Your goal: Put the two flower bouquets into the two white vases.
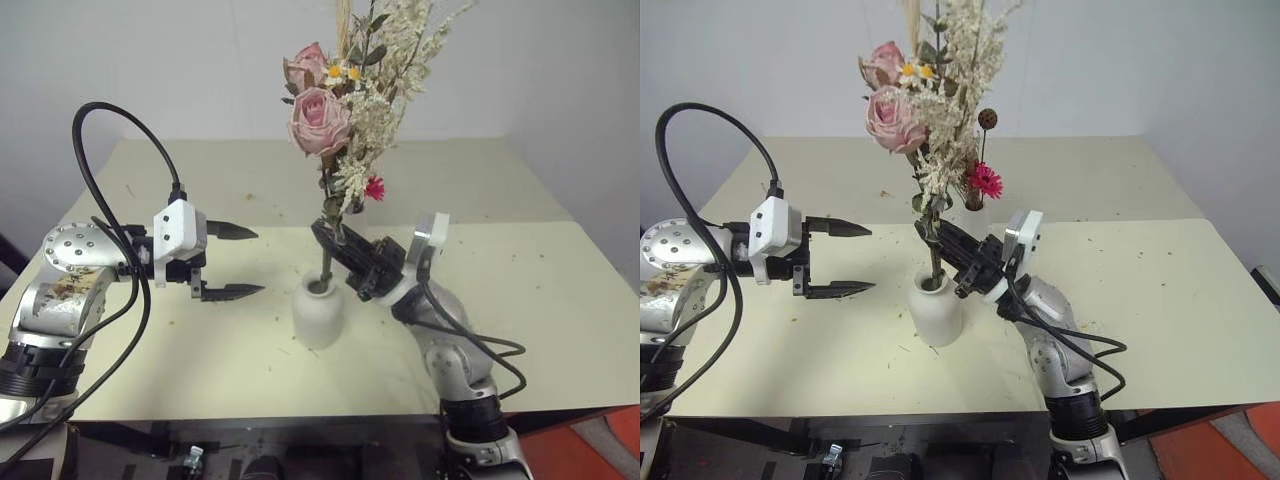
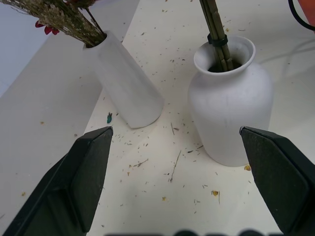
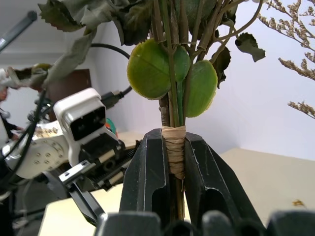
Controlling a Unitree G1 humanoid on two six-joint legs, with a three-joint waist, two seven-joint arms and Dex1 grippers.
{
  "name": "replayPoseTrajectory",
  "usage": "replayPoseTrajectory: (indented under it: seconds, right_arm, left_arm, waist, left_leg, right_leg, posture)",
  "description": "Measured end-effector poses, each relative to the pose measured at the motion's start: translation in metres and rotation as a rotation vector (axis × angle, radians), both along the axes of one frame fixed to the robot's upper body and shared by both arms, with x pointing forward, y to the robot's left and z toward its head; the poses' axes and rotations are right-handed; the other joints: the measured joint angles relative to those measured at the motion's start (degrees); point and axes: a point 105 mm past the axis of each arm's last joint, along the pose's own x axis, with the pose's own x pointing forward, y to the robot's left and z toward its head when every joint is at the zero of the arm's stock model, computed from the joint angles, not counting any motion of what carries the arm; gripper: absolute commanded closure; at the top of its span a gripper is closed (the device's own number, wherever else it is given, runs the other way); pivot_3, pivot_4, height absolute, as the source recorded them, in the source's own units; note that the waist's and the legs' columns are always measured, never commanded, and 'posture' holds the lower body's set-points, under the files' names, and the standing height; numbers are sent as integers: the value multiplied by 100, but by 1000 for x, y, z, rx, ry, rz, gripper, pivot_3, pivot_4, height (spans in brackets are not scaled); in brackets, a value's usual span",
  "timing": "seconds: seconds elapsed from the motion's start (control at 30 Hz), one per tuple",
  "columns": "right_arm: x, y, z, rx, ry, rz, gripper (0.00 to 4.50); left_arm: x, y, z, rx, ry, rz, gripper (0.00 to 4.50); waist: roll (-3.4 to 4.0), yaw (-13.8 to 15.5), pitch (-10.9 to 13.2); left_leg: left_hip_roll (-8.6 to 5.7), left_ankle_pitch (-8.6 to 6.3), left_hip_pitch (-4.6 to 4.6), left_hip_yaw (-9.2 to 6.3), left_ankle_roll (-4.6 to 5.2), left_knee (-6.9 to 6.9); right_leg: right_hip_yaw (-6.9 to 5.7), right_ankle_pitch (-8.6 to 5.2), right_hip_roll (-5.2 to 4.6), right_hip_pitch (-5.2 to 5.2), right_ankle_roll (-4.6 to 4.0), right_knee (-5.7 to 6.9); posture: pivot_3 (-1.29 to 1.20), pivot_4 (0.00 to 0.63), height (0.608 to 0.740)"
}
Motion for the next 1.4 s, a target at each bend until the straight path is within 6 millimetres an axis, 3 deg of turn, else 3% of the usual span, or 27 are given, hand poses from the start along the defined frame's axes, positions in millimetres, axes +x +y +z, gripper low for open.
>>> replayPoseTrajectory:
  seconds: [0.07,0.47,0.93,1.1,1.23,1.4]
  right_arm:
    - [0,2,-1,0,-5,3,4288]
    - [-4,2,-4,-34,-16,21,80]
    - [-22,-13,-14,-149,-45,26,35]
    - [-20,-15,-29,-357,-102,-18,35]
    - [-16,-18,-23,-436,-155,-39,35]
    - [-10,-35,-29,-605,-188,-88,35]
  left_arm:
    - [0,0,0,-1,0,0,0]
    - [0,-1,-1,-5,0,-1,0]
    - [3,-2,-1,-11,-10,-11,0]
    - [3,-4,-3,4,-11,-22,0]
    - [5,-5,-1,15,-21,-20,0]
    - [5,-5,-1,13,-22,-19,0]
  waist:
    - [0,-2,0]
    - [0,2,0]
    - [-1,3,0]
    - [-1,16,-1]
    - [-2,8,-1]
    - [-3,27,-1]
  left_leg:
    - [0,0,1,0,0,0]
    - [0,0,1,-1,0,0]
    - [0,0,1,0,0,0]
    - [-1,0,1,0,0,1]
    - [-1,0,2,0,0,1]
    - [-4,0,-3,0,0,1]
  right_leg:
    - [0,0,0,0,0,1]
    - [0,0,0,0,0,1]
    - [0,0,0,2,0,0]
    - [-1,-1,-1,2,1,-1]
    - [0,-1,0,2,1,-1]
    - [-1,-1,-4,3,1,-5]
  posture:
    - [0,150,740]
    - [0,150,740]
    - [0,150,740]
    - [0,150,740]
    - [0,150,740]
    - [0,150,740]
